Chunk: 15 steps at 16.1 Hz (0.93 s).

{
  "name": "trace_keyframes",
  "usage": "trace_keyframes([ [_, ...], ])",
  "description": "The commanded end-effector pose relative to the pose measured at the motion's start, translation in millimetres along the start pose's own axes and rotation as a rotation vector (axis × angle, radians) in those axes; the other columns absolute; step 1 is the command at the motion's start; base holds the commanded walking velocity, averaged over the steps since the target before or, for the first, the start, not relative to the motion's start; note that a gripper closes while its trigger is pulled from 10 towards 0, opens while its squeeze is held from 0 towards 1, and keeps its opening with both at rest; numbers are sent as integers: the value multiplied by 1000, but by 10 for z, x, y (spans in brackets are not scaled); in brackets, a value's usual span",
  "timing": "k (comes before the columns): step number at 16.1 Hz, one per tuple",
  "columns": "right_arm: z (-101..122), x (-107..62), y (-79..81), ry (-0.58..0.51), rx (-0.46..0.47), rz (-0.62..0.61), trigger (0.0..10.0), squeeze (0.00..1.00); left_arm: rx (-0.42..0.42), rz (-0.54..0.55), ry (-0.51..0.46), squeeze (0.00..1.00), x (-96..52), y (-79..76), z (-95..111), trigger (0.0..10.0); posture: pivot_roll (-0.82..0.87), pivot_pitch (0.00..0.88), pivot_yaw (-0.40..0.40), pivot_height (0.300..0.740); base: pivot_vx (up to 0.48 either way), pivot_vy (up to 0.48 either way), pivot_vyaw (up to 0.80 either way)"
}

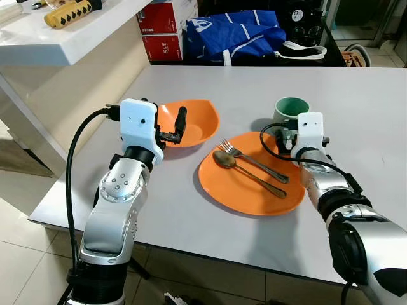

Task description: Setting the table

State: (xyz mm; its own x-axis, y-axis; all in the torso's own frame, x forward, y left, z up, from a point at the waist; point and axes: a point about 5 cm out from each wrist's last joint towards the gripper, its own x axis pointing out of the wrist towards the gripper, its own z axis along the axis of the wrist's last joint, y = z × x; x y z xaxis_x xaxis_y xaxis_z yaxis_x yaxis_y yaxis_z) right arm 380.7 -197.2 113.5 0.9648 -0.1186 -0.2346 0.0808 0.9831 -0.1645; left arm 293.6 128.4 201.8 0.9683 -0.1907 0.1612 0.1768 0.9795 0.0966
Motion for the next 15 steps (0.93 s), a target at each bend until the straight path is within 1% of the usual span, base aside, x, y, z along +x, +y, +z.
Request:
trace_keyframes([
  [1, 14, 5, 7, 6, 10, -3, 10000, 0, 4, 8, -8, 0, 26, 35, 20, 10000, -105, 8, 132, 740, 0, 0, 0],
  [3, 15, 6, -12, 7, 22, -11, 10000, 0, 3, 6, -12, 0, 39, 33, 29, 10000, -108, 2, 132, 740, 0, 0, 0],
  [4, 9, 6, -15, 14, 67, -10, 10000, 0, 4, 4, -14, 0, 48, 31, 33, 10000, -110, 0, 132, 740, 0, 0, 0],
  [5, 6, 6, -17, 18, 88, -11, 10000, 0, 4, 3, -15, 0, 50, 30, 34, 10000, -110, 0, 132, 740, 0, 0, 0],
  [6, -3, 6, -2, 27, 140, 0, 10000, 0, 4, 1, -17, 0, 55, 31, 36, 10000, -112, 0, 133, 740, 0, 0, 0],
  [7, -5, 5, 17, 28, 159, 11, 10000, 0, 5, 0, -18, 0, 58, 34, 36, 10000, -114, 0, 134, 740, 0, 0, 0],
  [10, 14, -1, 68, 3, 154, 37, 10000, 0, 5, -2, -20, 0, 66, 33, 41, 10000, -122, 0, 134, 740, 0, 0, 0],
  [12, 53, -10, 114, -37, 126, 63, 10000, 0, 4, -1, -22, 0, 76, 30, 37, 10000, -130, 0, 133, 740, 0, 0, 0],
  [15, 71, -38, 151, -78, 110, 74, 10000, 0, -3, -1, -26, 0, 96, 10, 27, 10000, -148, 0, 131, 740, 0, 0, 0],
])
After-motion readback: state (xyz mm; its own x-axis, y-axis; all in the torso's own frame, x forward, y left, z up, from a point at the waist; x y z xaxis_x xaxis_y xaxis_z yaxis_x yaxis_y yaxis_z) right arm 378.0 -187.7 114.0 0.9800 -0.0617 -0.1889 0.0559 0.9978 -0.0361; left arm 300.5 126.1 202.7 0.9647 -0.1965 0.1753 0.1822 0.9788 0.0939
